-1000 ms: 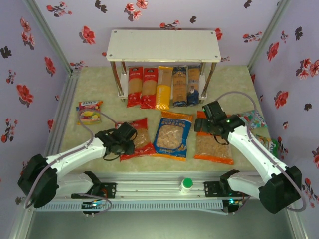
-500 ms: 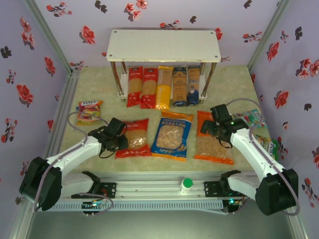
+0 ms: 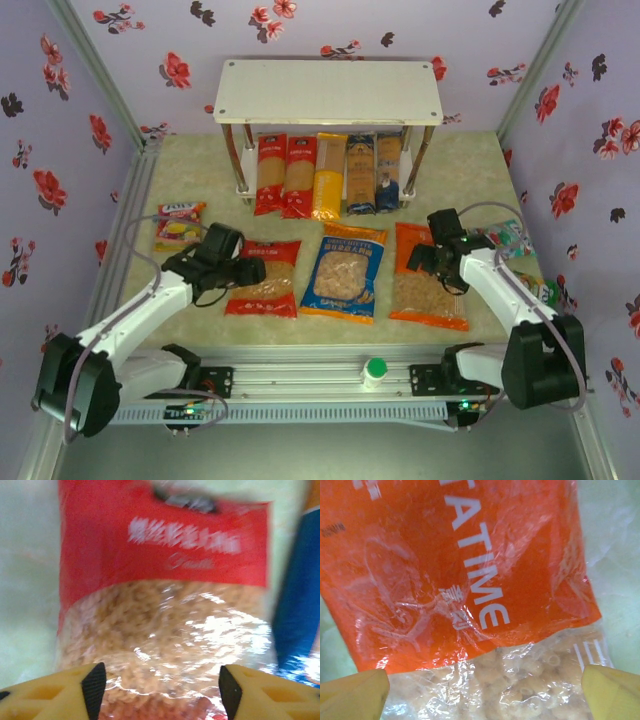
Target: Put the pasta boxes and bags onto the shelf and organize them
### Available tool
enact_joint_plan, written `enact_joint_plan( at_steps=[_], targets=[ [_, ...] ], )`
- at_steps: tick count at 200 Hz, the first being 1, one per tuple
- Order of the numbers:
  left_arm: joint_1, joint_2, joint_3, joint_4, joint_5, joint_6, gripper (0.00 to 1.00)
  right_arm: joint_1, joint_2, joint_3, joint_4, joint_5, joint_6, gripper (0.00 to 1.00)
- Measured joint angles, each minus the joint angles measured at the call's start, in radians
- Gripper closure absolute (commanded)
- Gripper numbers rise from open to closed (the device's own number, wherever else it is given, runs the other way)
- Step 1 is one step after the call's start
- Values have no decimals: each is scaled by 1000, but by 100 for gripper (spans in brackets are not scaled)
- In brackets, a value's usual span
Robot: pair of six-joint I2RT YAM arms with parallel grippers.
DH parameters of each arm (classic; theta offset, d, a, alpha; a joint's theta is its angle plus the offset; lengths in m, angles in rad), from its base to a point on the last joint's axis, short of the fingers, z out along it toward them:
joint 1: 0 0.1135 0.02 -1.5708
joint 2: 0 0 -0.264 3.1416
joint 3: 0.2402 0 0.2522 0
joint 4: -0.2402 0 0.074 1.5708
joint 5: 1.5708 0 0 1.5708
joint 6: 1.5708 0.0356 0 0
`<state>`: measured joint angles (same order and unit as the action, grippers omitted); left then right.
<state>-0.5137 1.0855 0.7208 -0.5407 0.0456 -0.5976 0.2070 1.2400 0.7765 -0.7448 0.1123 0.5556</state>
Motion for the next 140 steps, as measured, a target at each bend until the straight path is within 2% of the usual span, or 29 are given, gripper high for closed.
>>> enact_joint_plan(
  at_steps=[53, 140],
  targets=[
    [2, -41, 122, 5, 47, 36, 27, 0, 86, 26, 0, -15, -40, 1],
    [2, 85, 241, 93, 102, 85, 27, 0, 214, 67, 0, -16, -63, 2]
  ],
)
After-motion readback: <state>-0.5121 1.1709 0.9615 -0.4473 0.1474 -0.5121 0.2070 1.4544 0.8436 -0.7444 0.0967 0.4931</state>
